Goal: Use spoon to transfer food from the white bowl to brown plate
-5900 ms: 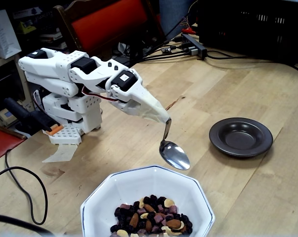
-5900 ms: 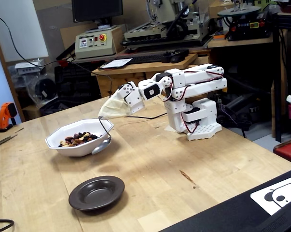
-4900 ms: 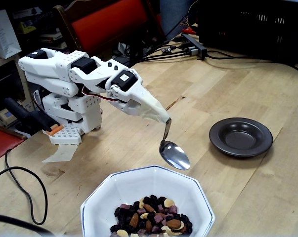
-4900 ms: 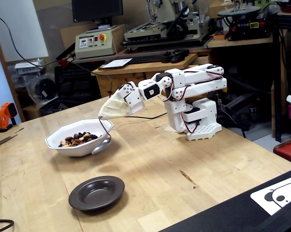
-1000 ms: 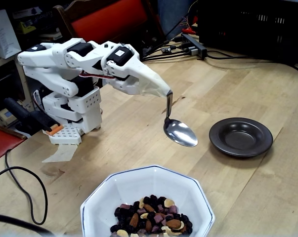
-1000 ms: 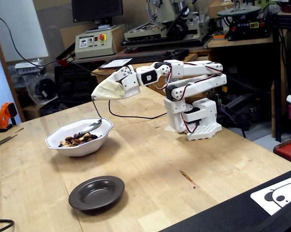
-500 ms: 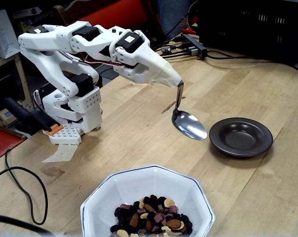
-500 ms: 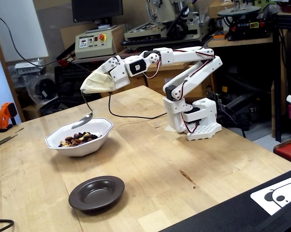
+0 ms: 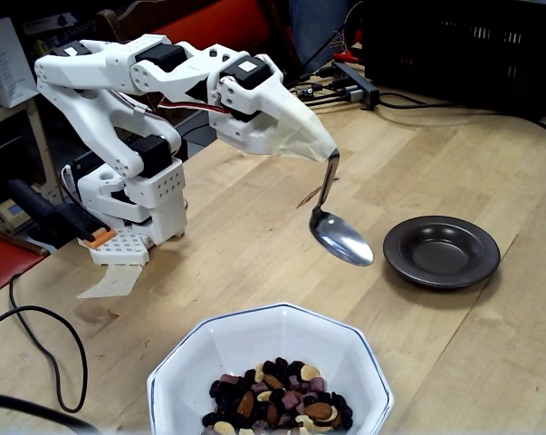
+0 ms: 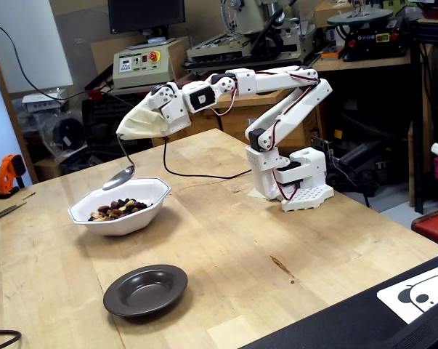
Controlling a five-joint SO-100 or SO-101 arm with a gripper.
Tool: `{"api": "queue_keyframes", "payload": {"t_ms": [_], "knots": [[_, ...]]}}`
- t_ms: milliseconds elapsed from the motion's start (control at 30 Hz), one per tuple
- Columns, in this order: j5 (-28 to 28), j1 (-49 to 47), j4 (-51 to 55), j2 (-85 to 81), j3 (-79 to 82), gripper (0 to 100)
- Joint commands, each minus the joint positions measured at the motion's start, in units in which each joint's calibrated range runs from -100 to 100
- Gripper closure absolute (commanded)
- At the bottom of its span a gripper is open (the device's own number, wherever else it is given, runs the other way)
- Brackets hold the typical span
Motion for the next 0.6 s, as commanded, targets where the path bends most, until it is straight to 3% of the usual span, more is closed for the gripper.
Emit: {"api": "queue_keyframes", "payload": {"t_ms": [0, 567], "knots": [[2.83, 0.36, -0.89, -0.8, -4.77, 96], [13.14, 0.66, -0.89, -0.97, -4.24, 96]]}}
